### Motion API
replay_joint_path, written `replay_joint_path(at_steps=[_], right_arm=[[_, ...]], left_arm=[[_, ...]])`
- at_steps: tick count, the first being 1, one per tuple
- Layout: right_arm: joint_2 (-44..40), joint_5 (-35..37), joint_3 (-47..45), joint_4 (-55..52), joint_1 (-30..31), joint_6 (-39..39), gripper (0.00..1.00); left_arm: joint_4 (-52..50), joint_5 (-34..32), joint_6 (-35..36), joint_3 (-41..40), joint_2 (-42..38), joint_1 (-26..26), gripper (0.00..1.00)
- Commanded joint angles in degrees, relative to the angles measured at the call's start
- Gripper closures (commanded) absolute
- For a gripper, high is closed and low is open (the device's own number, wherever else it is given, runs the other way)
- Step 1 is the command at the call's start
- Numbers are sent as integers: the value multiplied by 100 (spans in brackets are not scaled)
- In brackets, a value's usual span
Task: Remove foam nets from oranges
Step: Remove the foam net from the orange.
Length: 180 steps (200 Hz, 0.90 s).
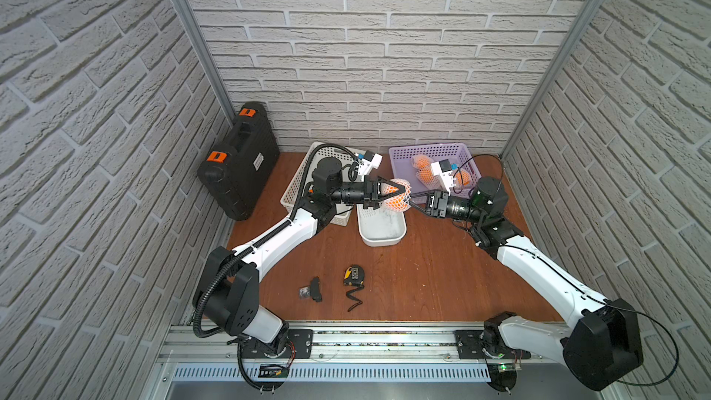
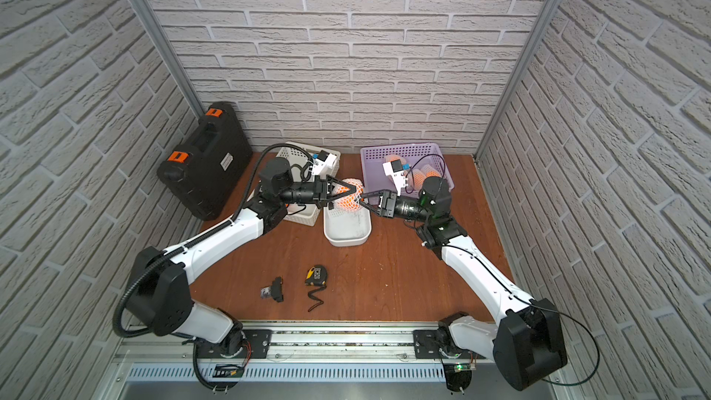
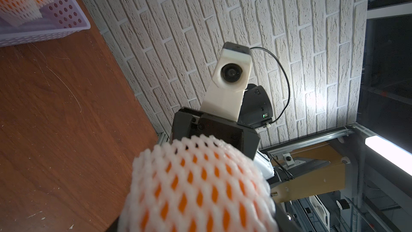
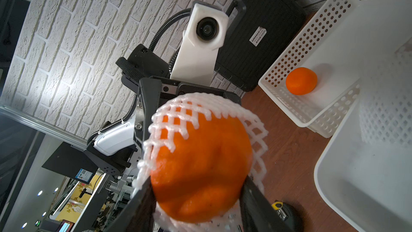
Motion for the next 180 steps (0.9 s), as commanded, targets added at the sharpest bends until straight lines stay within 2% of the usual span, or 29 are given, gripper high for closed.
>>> replay_joint_path(at_steps=[1, 27, 55, 81, 115, 180], right_arm=[[-108, -3, 56, 431, 250, -117, 51], [-234, 78, 134, -80, 249, -457, 52], [-355, 249, 190, -651, 250, -812, 53], [-342, 401, 216, -917, 241, -952, 54], [-312, 489, 208, -998, 240, -999, 55], [-311, 699, 216, -1390, 241, -1234, 58]], left_arm=[[126, 419, 76, 162, 64, -370, 41], [-303, 391, 379, 249, 11, -312, 36], [-960, 292, 843, 325, -127, -153, 25], [-1120, 257, 937, 308, -174, -89, 21], [-1249, 254, 1028, 299, -218, -63, 10], [-1955, 65, 1480, 386, -284, 23, 15]])
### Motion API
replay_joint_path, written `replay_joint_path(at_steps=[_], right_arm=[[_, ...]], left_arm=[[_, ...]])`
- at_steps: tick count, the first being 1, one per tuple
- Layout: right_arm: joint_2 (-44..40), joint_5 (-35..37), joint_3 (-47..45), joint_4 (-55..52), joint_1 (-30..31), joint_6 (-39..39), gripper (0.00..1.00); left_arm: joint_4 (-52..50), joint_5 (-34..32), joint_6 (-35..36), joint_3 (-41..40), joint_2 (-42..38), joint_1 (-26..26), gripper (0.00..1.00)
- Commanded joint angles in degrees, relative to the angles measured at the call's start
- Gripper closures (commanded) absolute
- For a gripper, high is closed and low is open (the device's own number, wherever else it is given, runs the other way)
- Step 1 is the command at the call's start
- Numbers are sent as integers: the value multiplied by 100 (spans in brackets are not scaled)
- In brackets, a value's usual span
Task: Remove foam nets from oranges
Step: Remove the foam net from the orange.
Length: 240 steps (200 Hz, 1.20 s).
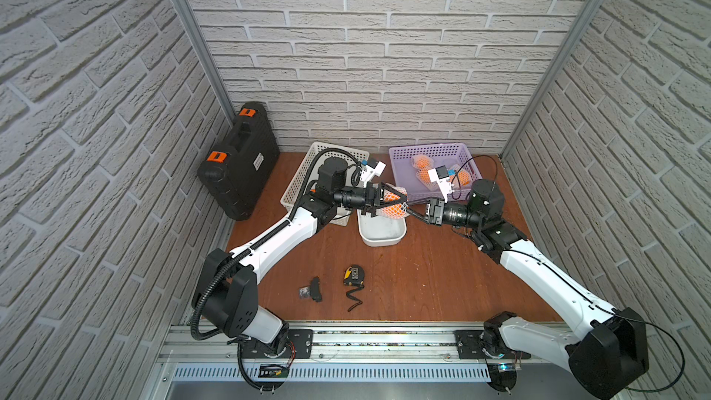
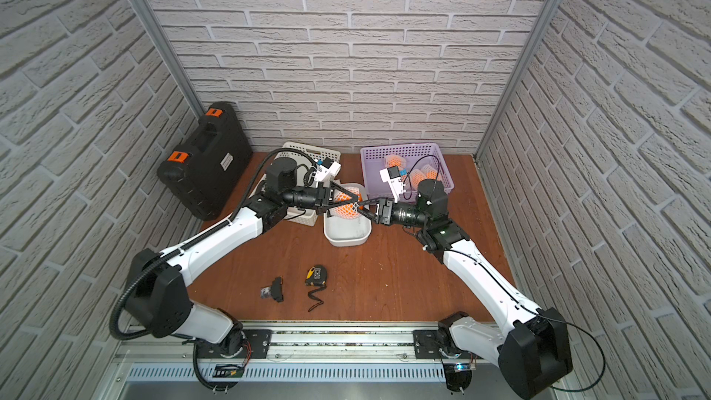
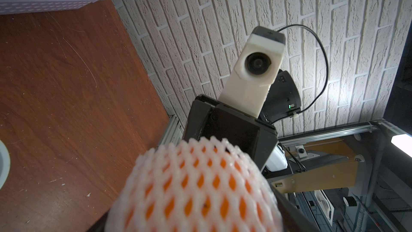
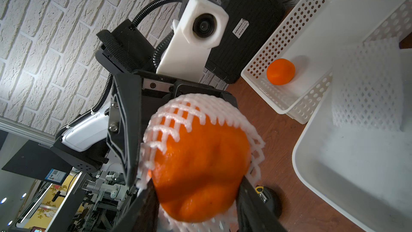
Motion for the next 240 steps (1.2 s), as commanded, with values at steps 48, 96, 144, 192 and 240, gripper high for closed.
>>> replay_joint_path(at_steps=[48, 96, 144, 192, 240], right_arm=[[-88, 439, 179, -509, 27, -480, 58], [-93, 567, 161, -682, 22, -604, 57], [-168, 663, 94, -595, 15, -584, 56], [-161, 590, 21, -374, 14, -478, 56], [-98, 526, -23, -144, 13, -323, 58]], left_arm=[[-703, -155, 614, 177, -226, 113, 27], [-724, -238, 607, 177, -180, 166, 50], [-707, -278, 547, 164, -149, 208, 51], [-384, -295, 303, 111, -171, 213, 14], [-207, -278, 123, 170, -48, 177, 10]])
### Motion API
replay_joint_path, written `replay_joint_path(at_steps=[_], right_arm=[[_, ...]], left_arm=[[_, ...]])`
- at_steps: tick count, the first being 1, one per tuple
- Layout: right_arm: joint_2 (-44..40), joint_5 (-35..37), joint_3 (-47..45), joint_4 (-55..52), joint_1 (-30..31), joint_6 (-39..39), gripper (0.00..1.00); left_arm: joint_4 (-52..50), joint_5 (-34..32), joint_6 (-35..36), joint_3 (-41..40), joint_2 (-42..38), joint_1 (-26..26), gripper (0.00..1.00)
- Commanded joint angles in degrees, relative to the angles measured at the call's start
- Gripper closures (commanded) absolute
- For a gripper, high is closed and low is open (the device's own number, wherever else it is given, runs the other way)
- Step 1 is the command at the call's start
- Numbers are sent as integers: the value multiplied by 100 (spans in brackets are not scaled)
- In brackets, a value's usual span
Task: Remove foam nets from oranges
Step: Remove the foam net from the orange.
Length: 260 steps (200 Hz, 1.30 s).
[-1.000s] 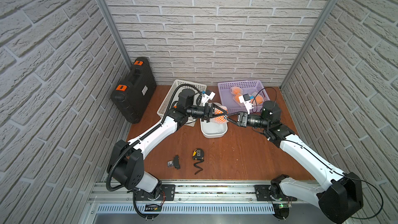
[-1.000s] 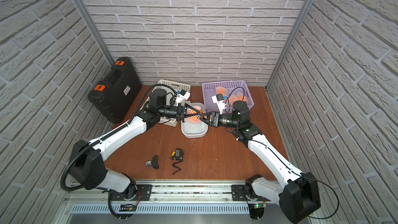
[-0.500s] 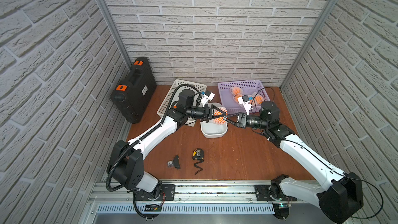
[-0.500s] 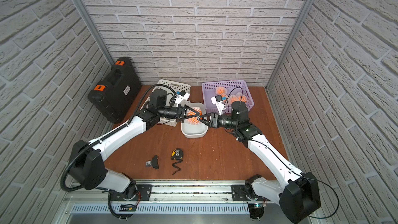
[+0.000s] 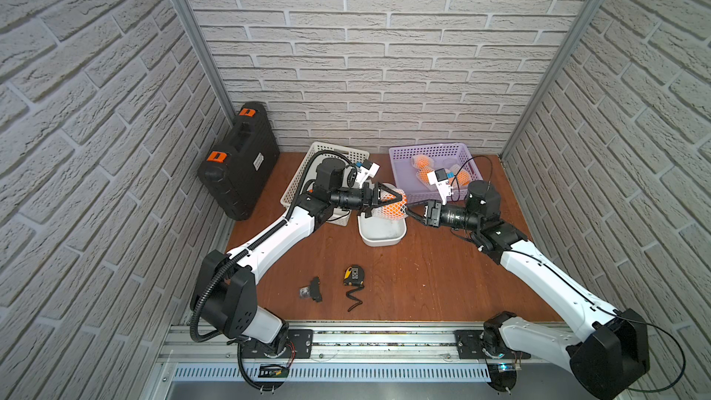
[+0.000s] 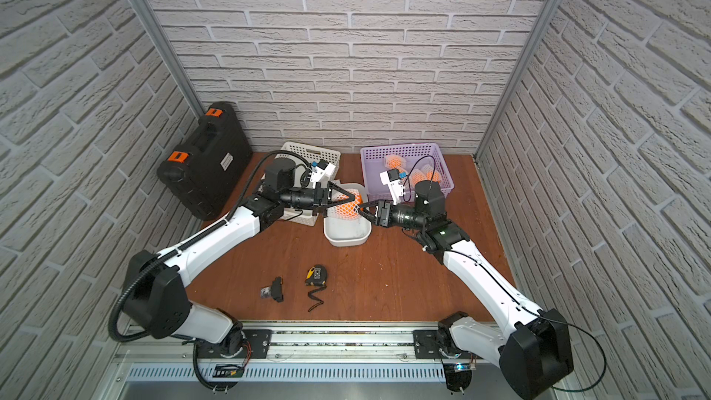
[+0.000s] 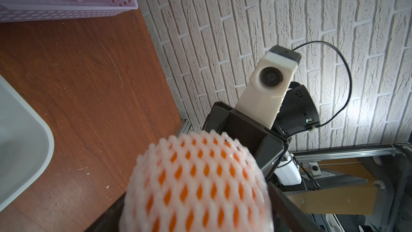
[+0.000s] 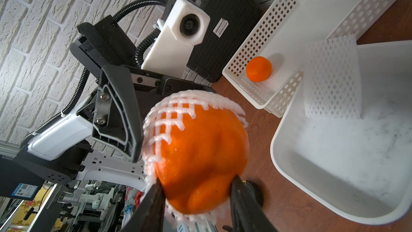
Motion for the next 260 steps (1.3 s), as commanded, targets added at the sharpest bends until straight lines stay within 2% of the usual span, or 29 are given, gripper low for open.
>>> replay_joint_path(at_steps=[1, 40, 61, 81, 101, 143, 162, 223, 260], right_arm=[[-54, 19, -54, 411, -18, 79, 58], [-75, 61, -62, 414, -28, 89, 58], [-76, 59, -56, 422, -44, 102, 59], [-59, 59, -63, 433, -49, 124, 59], [-24, 45, -80, 507, -56, 171, 59], [10, -10, -36, 488, -52, 162, 58], [42, -97, -3, 471, -54, 151, 55], [231, -388, -62, 774, -50, 406, 38], [288, -464, -93, 1016, -49, 567, 35]], left_arm=[[359, 54, -115, 174, 1, 18, 10], [183, 2, -36, 164, -19, 63, 9], [160, -3, -36, 115, -84, 174, 2], [235, 4, -83, 70, -130, 207, 3], [256, 20, -108, 34, -105, 200, 13], [290, 25, -125, -23, -93, 202, 51], [262, 18, -115, -6, -69, 207, 64], [523, 38, -324, 98, 86, 109, 63], [702, 59, -436, 132, 170, 35, 65]])
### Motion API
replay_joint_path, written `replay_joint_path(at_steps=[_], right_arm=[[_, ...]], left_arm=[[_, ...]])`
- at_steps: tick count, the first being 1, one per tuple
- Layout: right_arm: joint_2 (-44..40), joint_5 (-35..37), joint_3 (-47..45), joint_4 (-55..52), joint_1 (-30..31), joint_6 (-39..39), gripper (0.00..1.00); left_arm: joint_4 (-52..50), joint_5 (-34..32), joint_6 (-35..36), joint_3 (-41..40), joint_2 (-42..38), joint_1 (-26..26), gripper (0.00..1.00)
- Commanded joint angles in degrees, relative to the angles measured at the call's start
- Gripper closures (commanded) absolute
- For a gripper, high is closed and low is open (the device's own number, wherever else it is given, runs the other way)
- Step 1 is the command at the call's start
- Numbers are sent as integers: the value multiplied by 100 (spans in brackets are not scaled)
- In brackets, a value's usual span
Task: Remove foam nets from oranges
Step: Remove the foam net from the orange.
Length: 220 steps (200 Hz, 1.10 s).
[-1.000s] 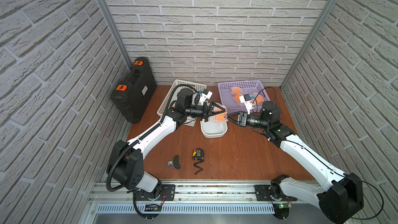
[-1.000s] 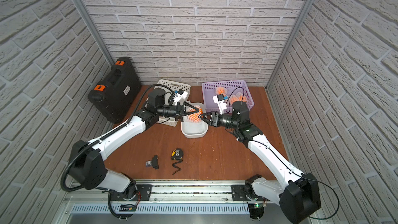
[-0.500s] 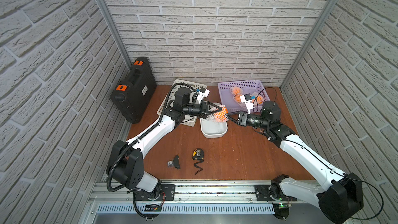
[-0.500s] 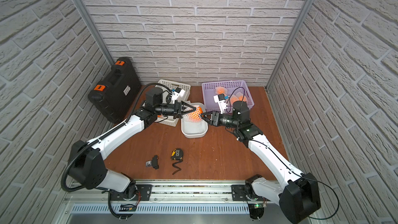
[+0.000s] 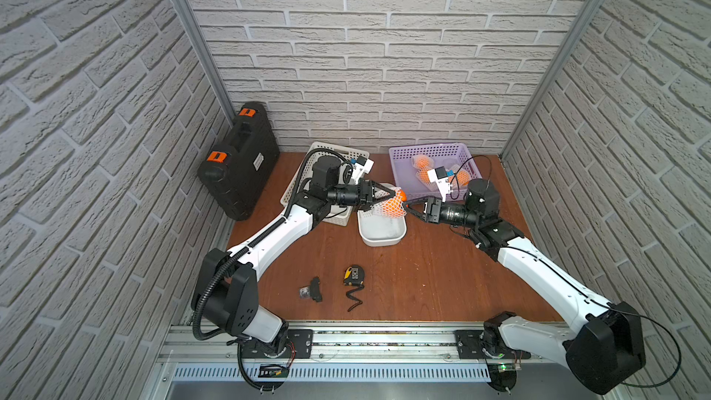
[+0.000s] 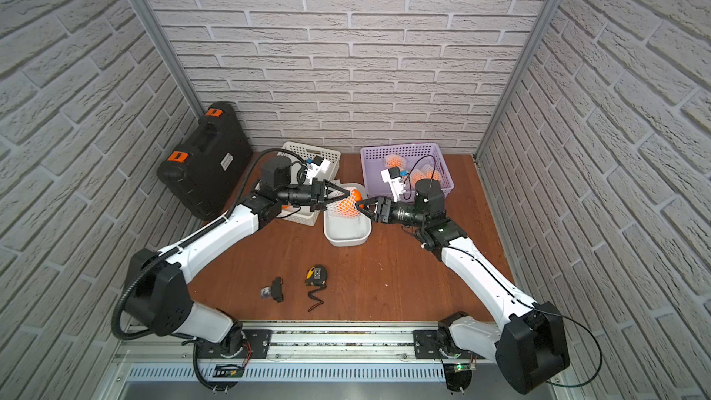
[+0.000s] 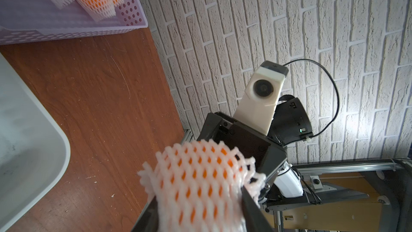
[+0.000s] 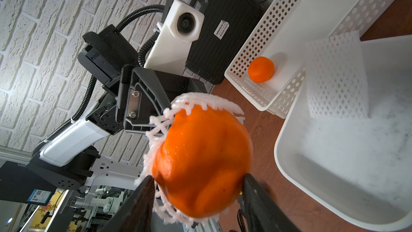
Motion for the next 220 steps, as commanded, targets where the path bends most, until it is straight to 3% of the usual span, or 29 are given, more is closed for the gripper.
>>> replay_joint_path(at_steps=[1, 46, 71, 170, 220], right_arm=[[80, -263, -56, 614, 43, 135, 35], [131, -325, -50, 751, 48, 201, 33], [134, -322, -64, 716, 46, 150, 31], [79, -450, -27, 841, 125, 94, 29], [3, -558, -144, 1251, 149, 342, 32]], left_arm=[[481, 172, -115, 136, 84, -153, 66], [617, 319, -161, 238, 143, -270, 84], [689, 425, -154, 236, 130, -331, 87], [907, 788, -134, 290, 149, -593, 89], [868, 797, -99, 339, 163, -622, 82]])
